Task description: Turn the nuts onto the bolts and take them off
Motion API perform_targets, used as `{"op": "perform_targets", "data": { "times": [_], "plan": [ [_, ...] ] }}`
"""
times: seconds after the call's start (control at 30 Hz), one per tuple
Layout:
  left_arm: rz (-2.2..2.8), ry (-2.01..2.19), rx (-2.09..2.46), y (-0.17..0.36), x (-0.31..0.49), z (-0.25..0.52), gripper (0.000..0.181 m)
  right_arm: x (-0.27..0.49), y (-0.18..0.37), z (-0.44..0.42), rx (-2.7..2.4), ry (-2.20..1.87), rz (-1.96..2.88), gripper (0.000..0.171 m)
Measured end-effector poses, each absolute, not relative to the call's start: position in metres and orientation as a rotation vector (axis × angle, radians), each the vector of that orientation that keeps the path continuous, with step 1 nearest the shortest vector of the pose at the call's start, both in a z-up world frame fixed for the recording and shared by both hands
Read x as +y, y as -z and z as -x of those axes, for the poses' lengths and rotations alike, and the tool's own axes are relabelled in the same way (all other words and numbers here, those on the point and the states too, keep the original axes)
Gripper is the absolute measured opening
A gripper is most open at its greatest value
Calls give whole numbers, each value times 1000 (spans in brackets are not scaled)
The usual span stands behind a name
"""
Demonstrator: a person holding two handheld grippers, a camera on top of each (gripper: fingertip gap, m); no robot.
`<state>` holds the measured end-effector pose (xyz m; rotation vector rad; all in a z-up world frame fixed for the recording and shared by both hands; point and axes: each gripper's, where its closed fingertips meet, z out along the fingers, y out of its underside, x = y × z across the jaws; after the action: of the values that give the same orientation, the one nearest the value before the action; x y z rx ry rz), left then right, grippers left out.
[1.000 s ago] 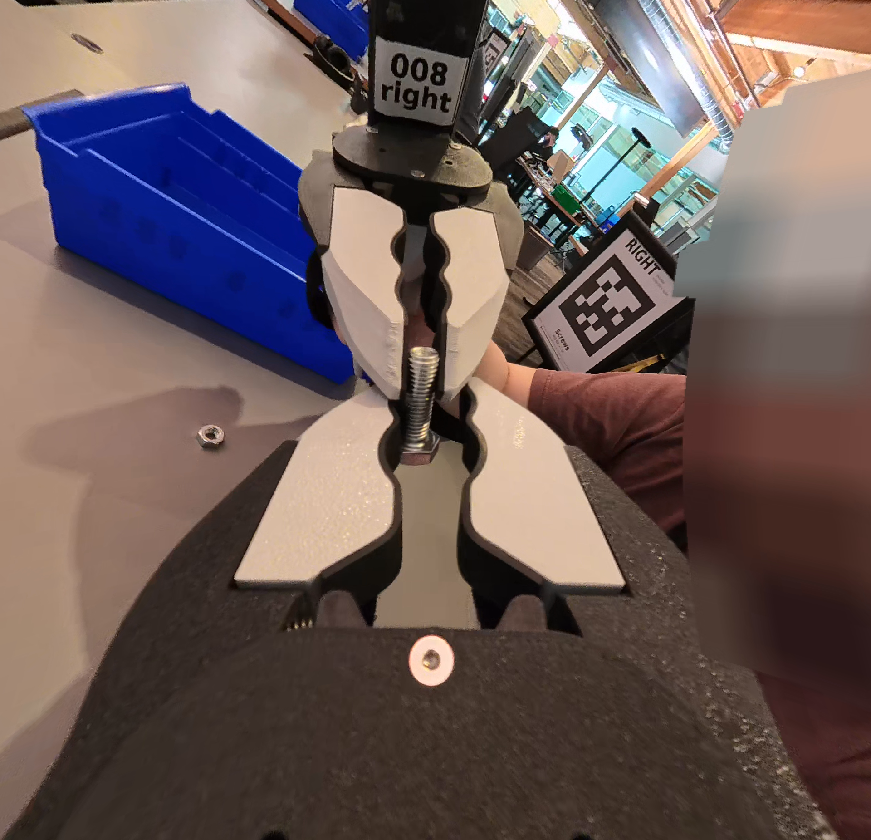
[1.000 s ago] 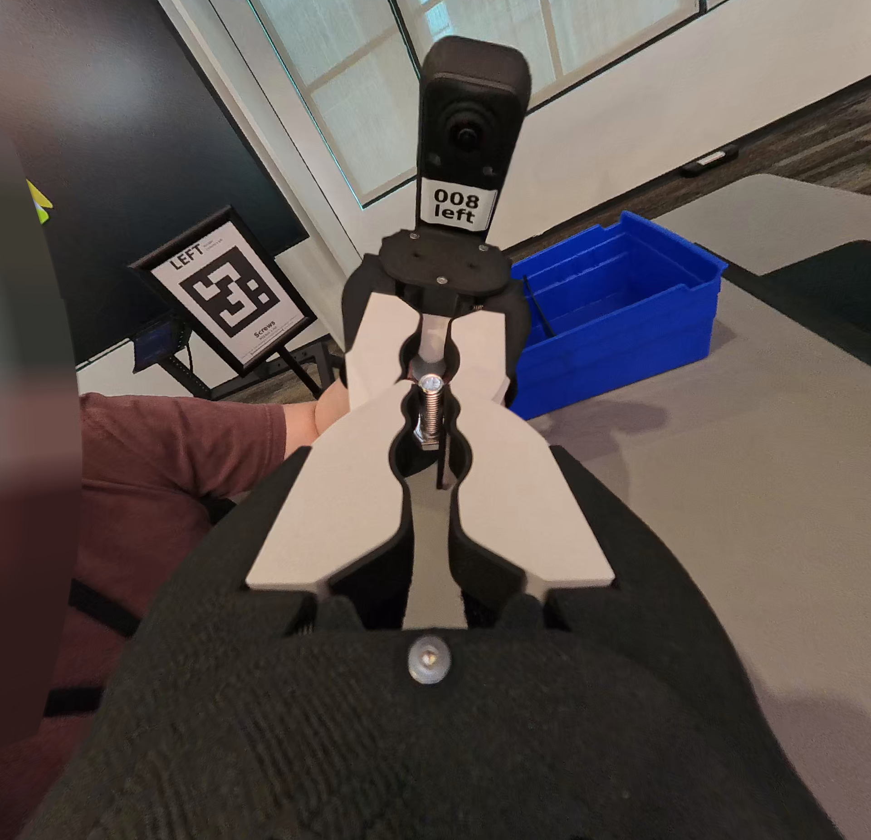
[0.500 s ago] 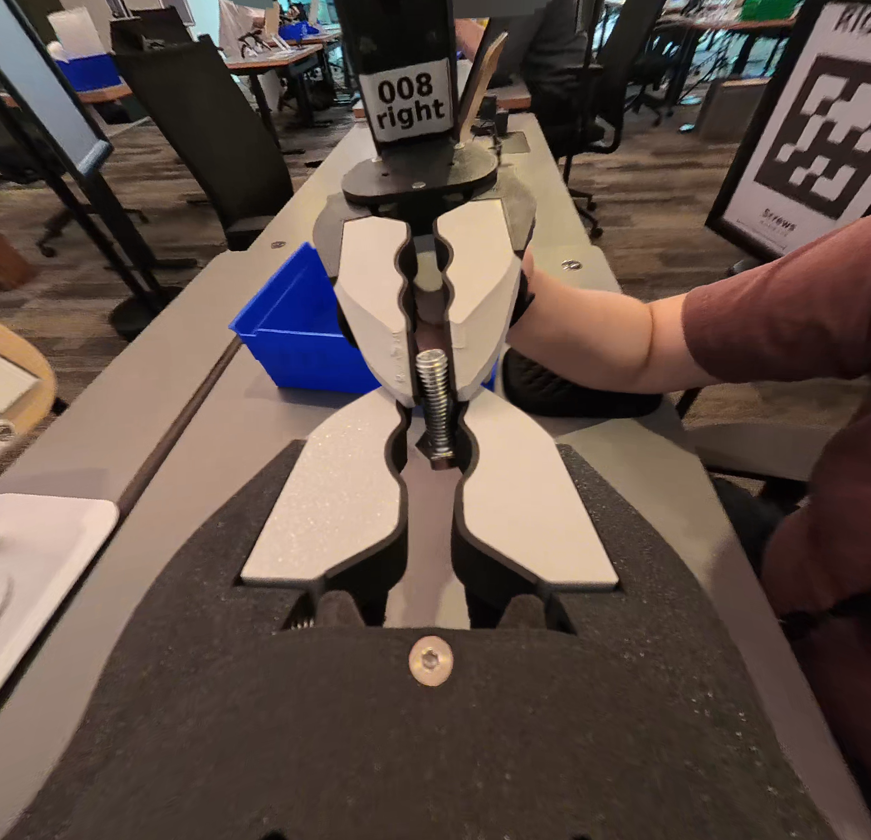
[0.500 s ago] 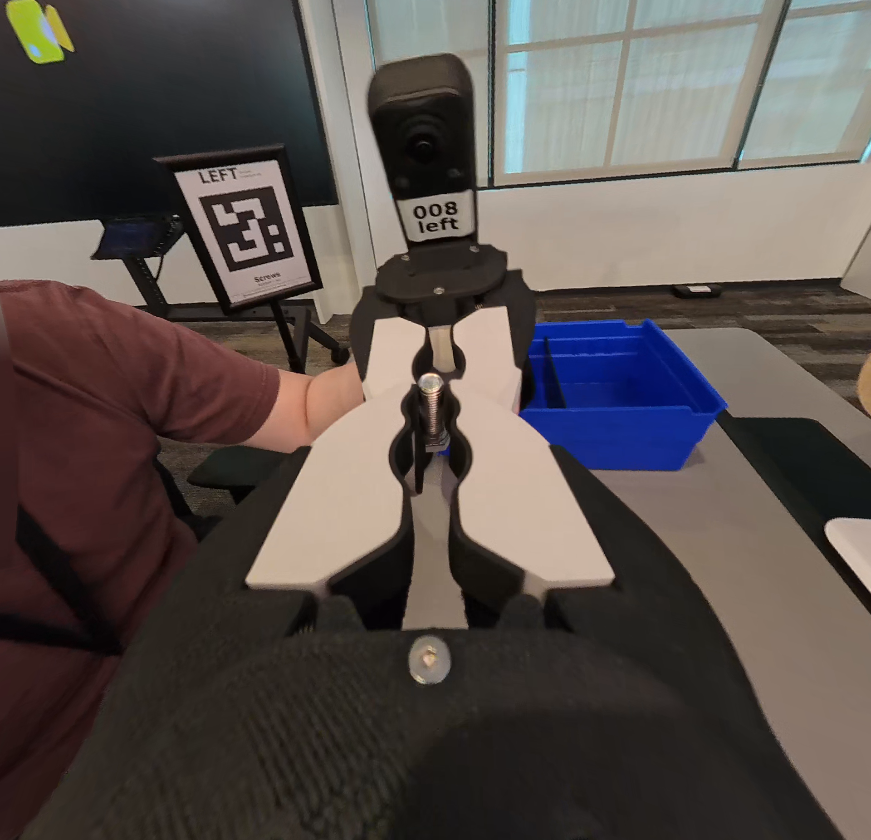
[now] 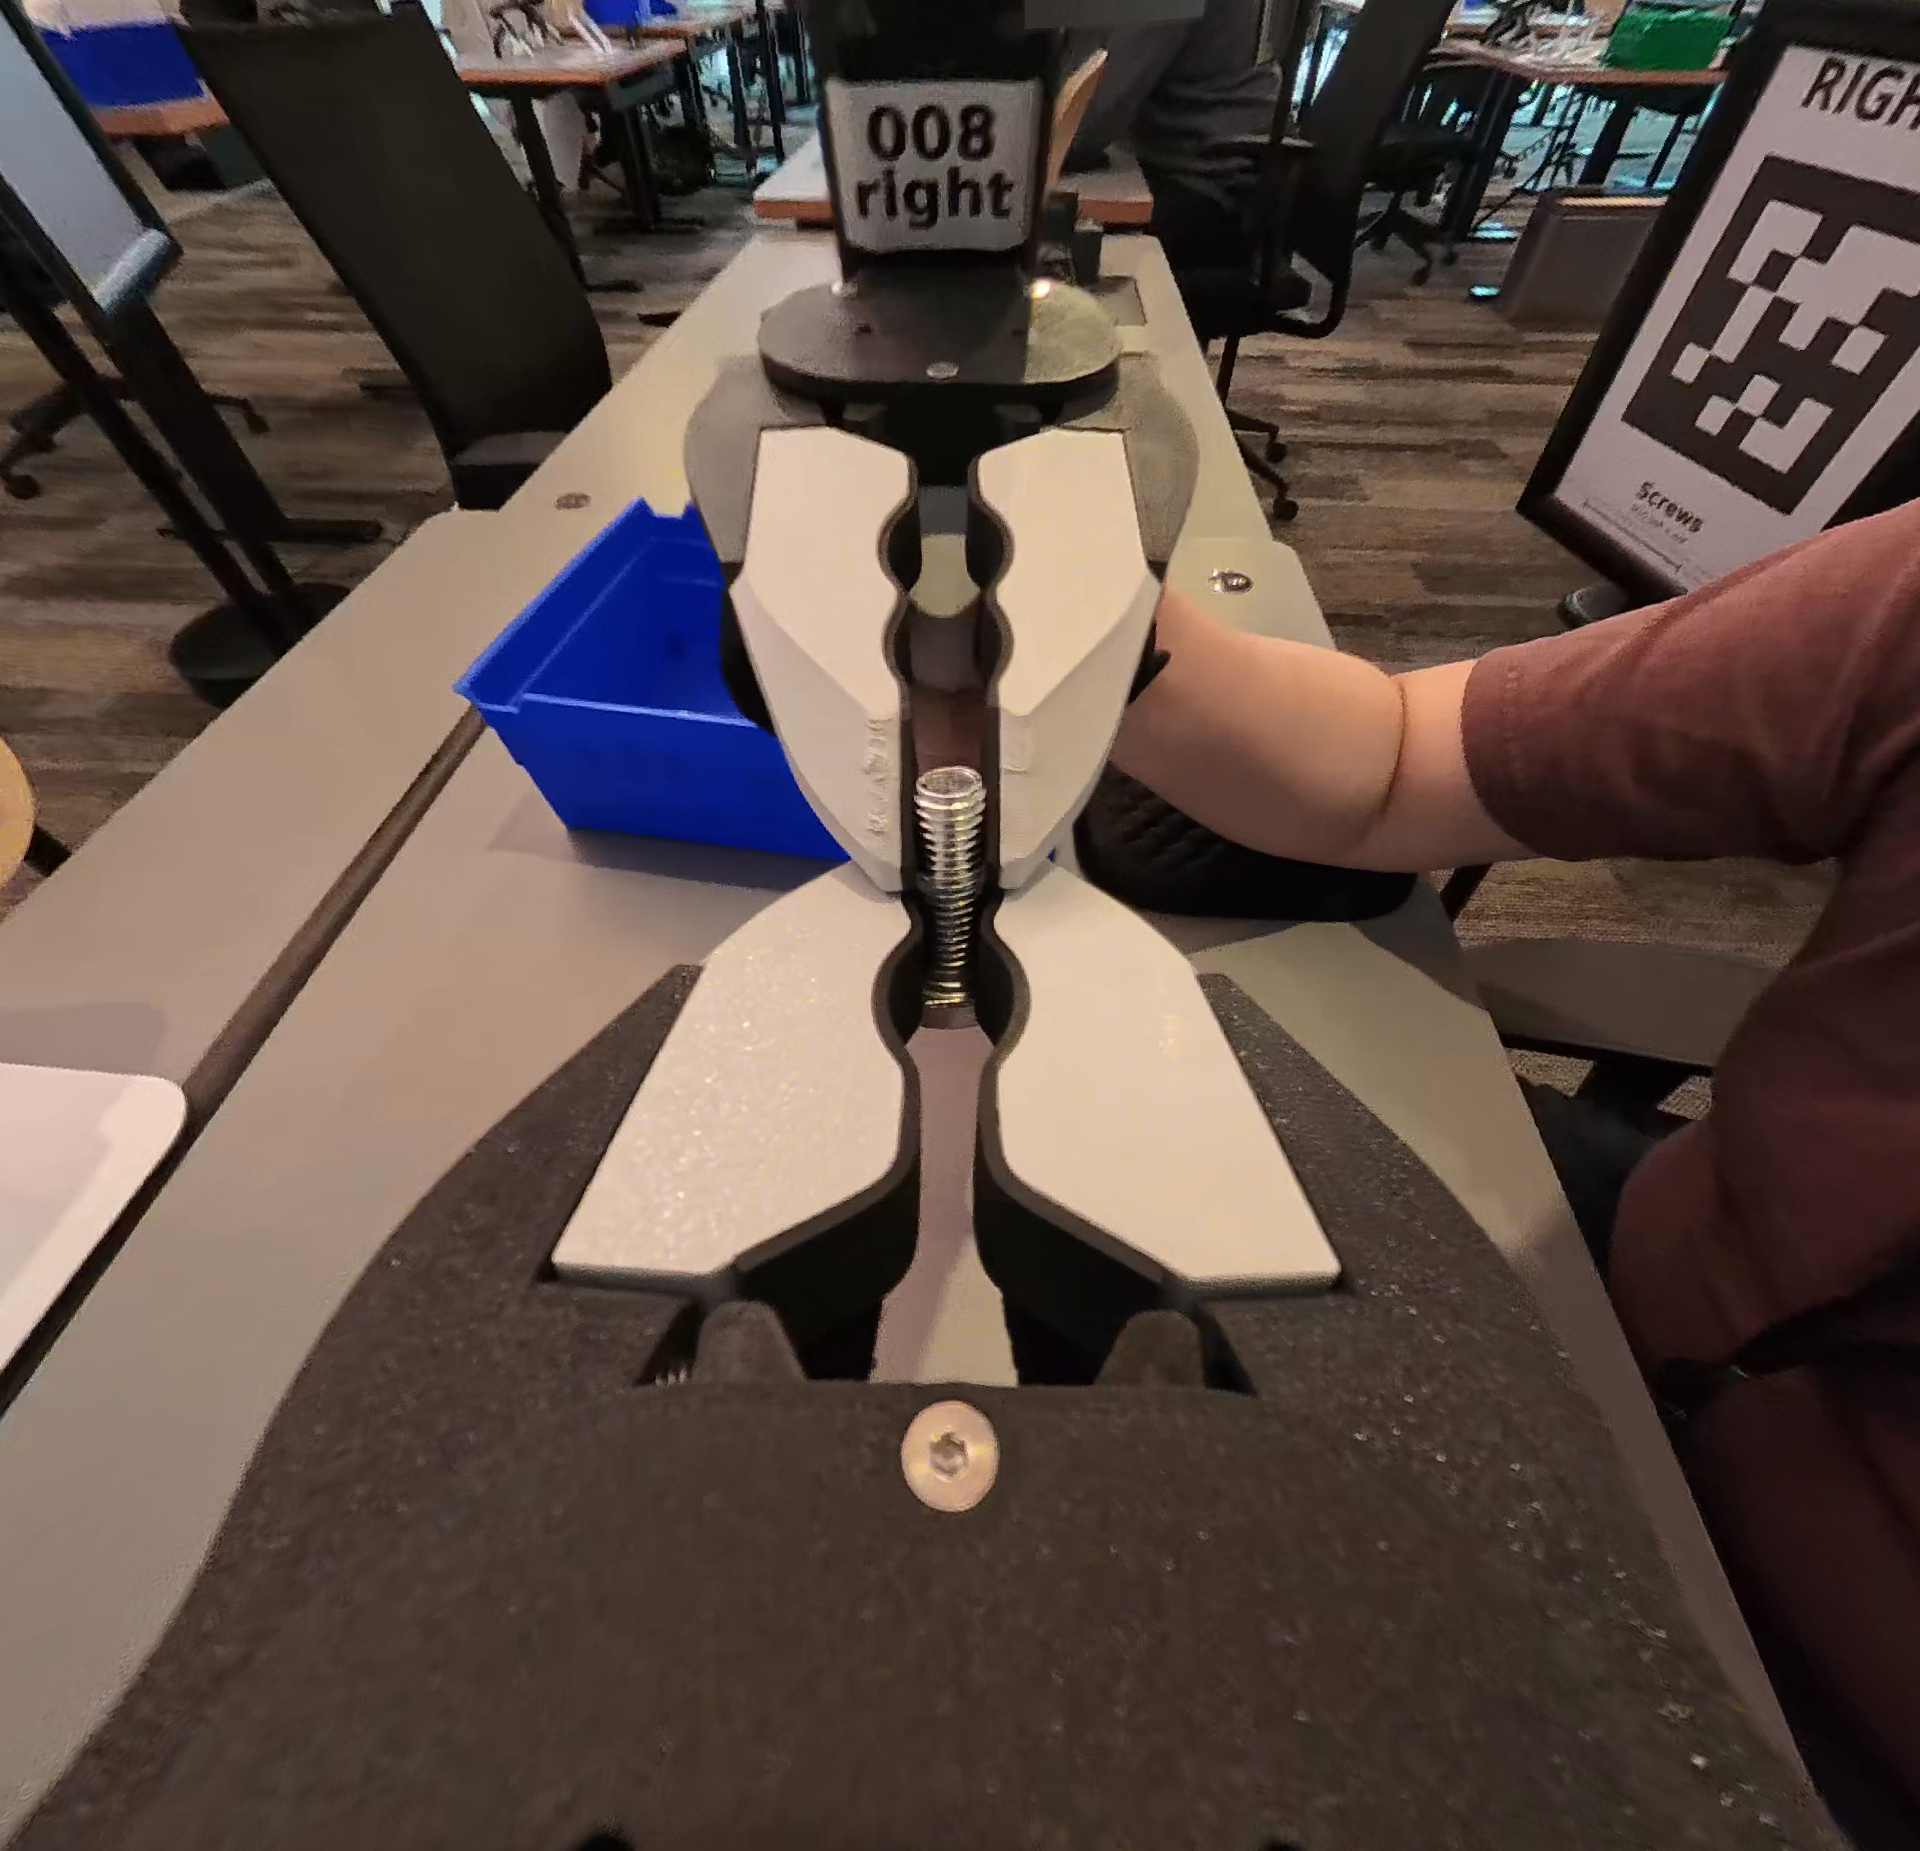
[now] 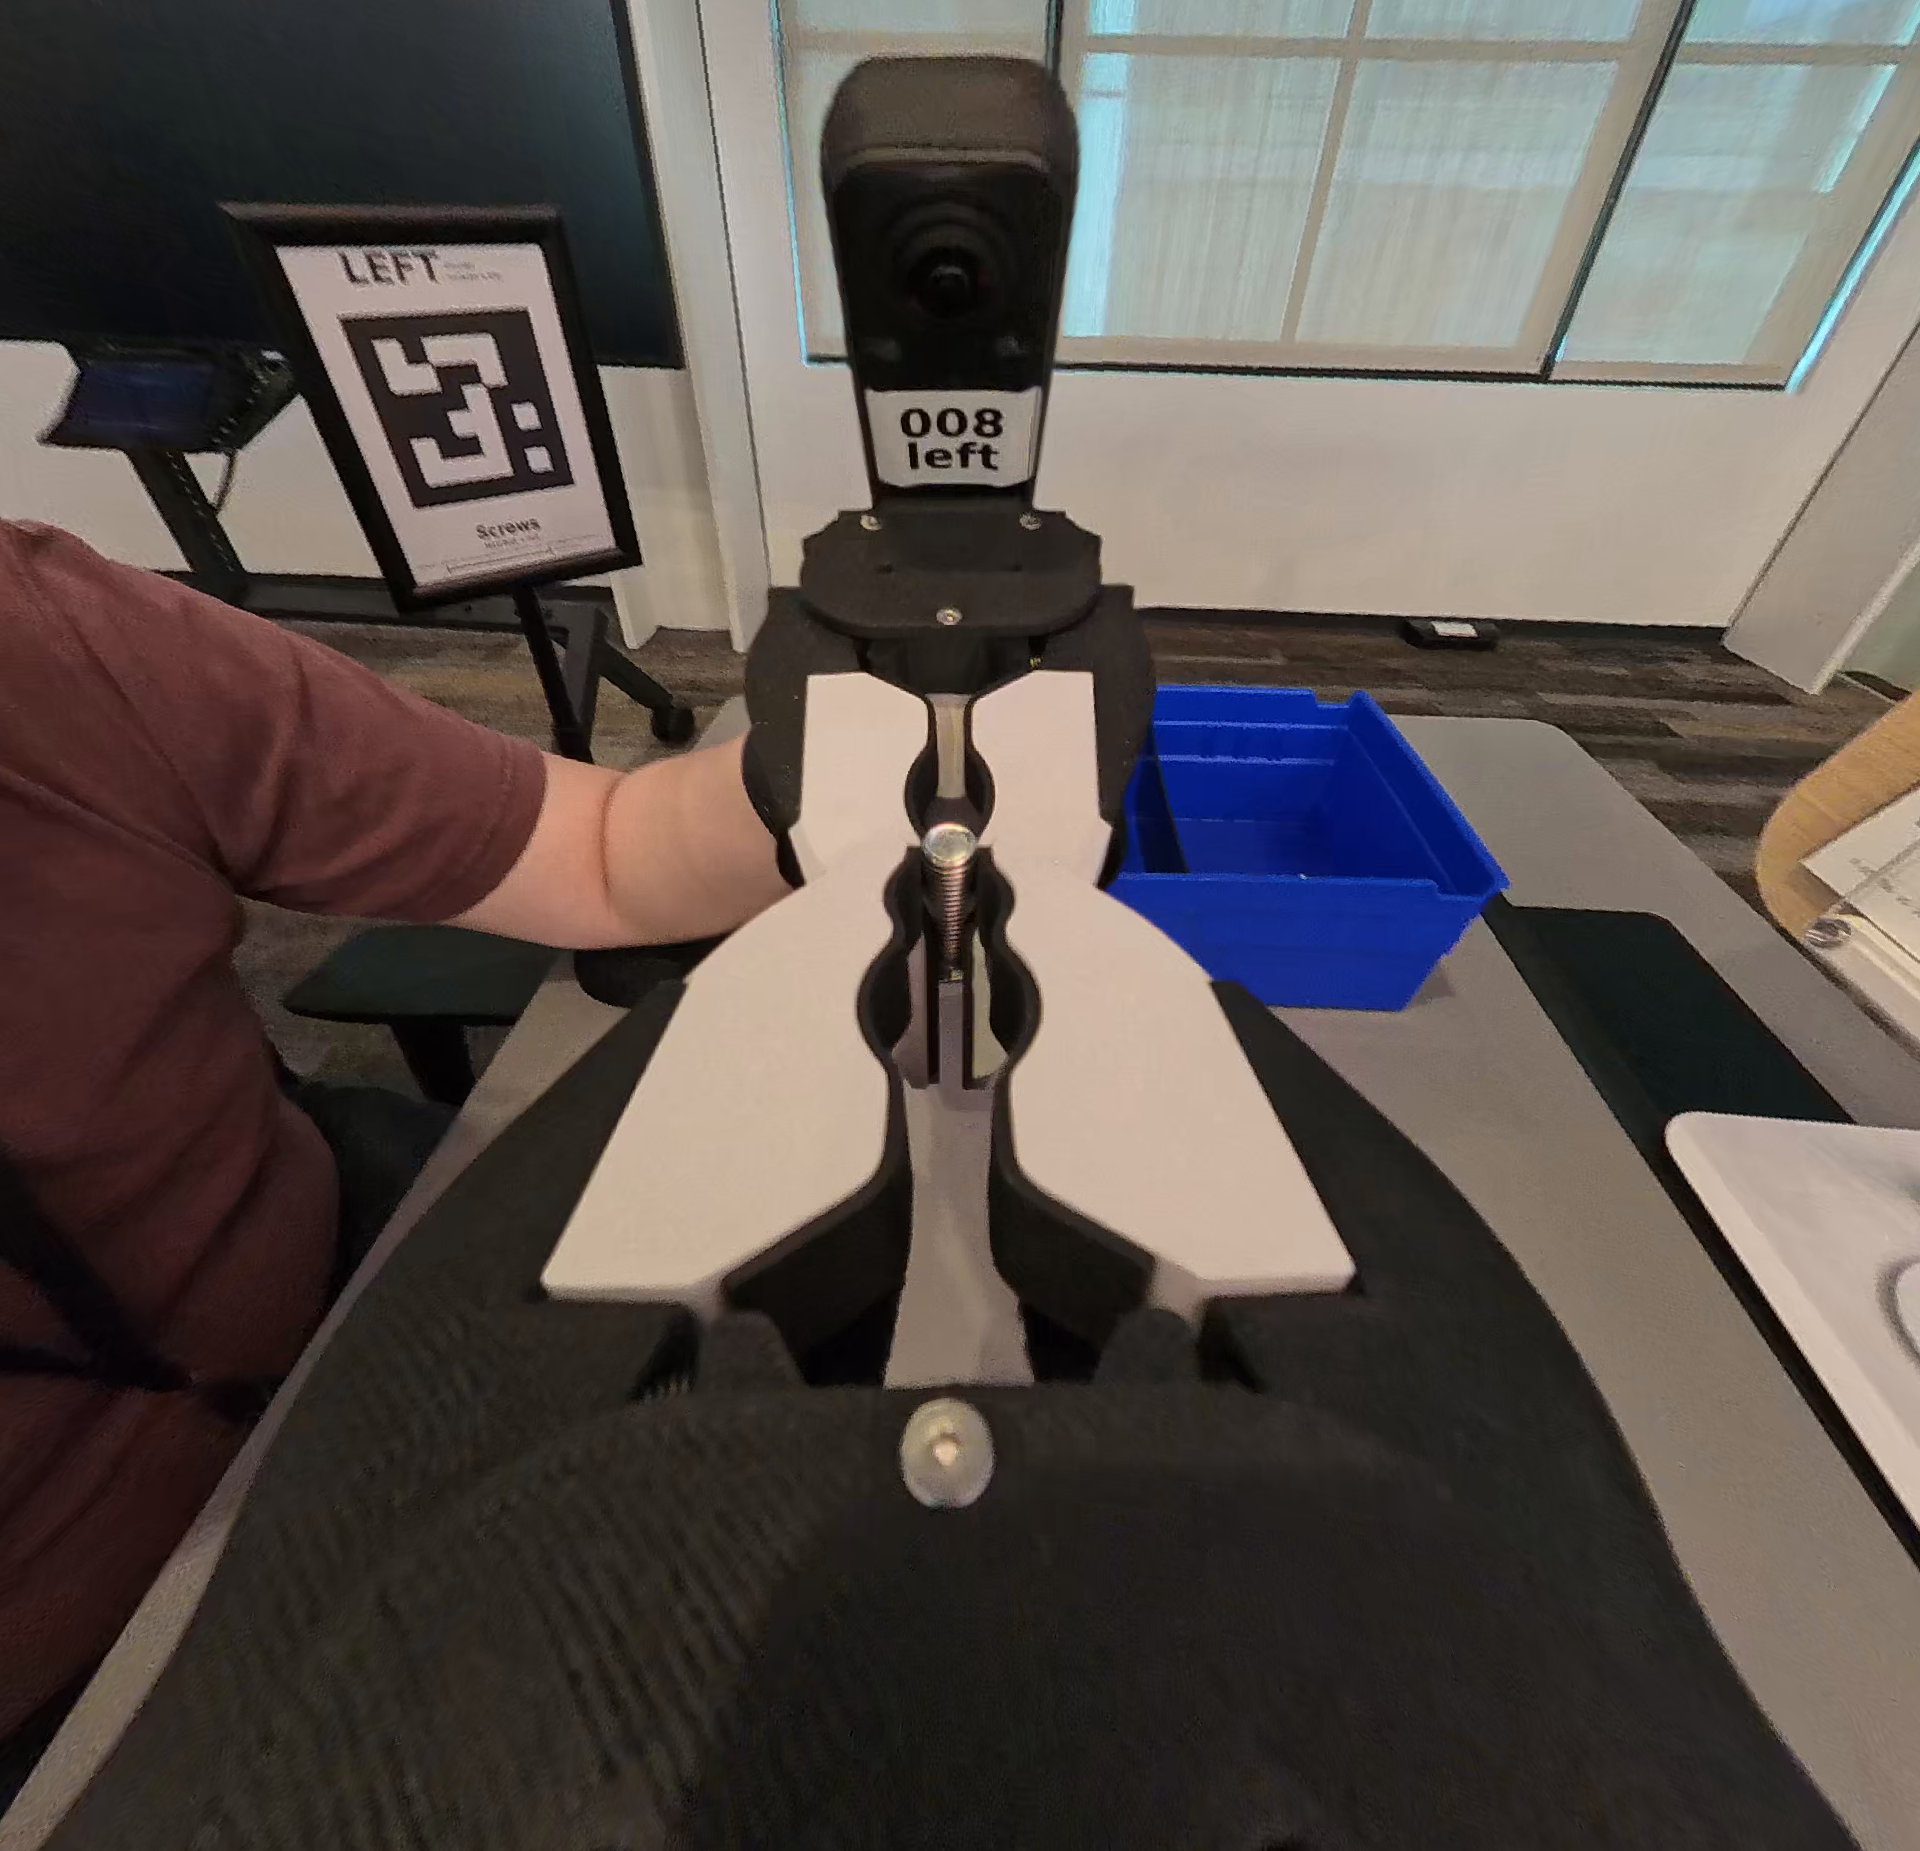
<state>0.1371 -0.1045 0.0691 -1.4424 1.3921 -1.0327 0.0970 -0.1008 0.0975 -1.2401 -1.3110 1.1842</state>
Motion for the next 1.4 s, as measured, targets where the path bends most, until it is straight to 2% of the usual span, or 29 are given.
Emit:
{"op": "perform_targets", "data": {
  "times": [0.57, 0.63, 0.7, 0.77, 0.93, 1.03, 1.4],
  "plan": [
    [1446, 1016, 1382, -68, -99, -136, 3, -98, -99, -95, -1275, -1195, 1236, 11],
    [1435, 1063, 1371, -72, -101, -135, 3, -98, -109, -102, -1248, -1199, 1215, 28],
    [1440, 1036, 1357, -73, -94, -129, 3, -89, -111, -120, -1241, -1128, 1260, 29],
    [1438, 942, 1325, -77, -81, -117, 3, -77, -88, -139, -1308, -1023, 1416, 26],
    [1409, 850, 1178, -113, -61, -64, 3, -51, 49, -182, -1699, -491, 1976, 26],
    [1382, 880, 1116, -135, -64, -34, 3, -41, 102, -197, -1842, -248, 2164, 25],
    [1361, 834, 1101, -145, -65, -16, 3, -20, 154, -203, -1831, -20, 2349, 26]
  ]
}}
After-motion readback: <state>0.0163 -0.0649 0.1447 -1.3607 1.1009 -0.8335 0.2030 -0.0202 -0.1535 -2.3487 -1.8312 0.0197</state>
